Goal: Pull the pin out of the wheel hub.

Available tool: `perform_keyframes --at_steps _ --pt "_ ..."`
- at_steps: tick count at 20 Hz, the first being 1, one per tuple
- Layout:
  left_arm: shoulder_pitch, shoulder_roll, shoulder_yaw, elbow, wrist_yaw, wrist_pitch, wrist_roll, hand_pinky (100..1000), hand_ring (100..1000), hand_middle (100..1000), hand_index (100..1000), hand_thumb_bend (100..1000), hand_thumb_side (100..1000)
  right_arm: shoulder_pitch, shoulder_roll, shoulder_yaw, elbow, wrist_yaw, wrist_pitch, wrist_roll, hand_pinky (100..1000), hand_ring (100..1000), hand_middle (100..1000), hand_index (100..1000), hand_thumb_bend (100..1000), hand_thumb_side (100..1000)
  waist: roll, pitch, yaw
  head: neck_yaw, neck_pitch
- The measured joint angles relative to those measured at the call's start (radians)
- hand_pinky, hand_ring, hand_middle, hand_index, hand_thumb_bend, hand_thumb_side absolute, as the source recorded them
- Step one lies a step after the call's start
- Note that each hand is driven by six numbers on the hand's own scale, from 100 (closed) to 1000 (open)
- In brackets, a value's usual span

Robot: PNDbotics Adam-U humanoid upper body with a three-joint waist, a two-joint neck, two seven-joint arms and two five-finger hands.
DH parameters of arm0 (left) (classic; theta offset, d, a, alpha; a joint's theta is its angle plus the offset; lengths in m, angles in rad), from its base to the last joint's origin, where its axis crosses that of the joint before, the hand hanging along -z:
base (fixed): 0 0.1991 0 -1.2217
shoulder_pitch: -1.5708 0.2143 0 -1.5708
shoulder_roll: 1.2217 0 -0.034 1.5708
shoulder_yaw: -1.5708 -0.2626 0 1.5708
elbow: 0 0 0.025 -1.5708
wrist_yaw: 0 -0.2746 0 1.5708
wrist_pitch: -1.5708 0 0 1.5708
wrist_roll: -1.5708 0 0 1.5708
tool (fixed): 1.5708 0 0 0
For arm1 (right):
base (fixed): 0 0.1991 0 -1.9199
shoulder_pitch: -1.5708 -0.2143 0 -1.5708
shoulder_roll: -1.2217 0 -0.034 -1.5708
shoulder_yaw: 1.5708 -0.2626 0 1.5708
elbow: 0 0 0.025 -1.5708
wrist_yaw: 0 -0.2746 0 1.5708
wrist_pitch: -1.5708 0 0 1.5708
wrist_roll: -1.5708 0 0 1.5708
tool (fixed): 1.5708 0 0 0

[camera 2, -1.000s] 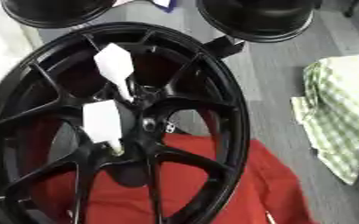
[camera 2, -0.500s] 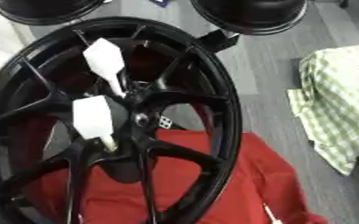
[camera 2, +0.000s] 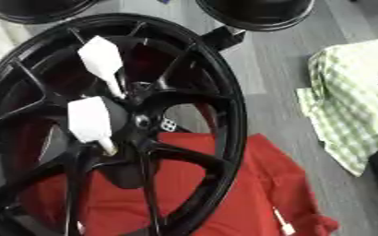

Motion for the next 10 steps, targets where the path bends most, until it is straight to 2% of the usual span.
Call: perform_keyframes --at_steps 6,10 --pt "-0.108 0.048 -0.093 0.031 -0.043 -0.058 -0.254 764 682 700 781 100 692 0.011 -0.001 0.006 0.0 0.017 -0.006 0.002 855 803 577 713 100 217 0.005 -0.002 -0.003 -0.005 -0.002" --pt "-0.194 0.048 -0.162 0.04 -0.078 -0.067 -0.464 773 720 724 800 100 725 0.01 -0.008 0.011 0.0 0.025 -0.01 0.005 855 803 577 713 100 221 0.012 -0.002 -0.007 -0.005 -0.011"
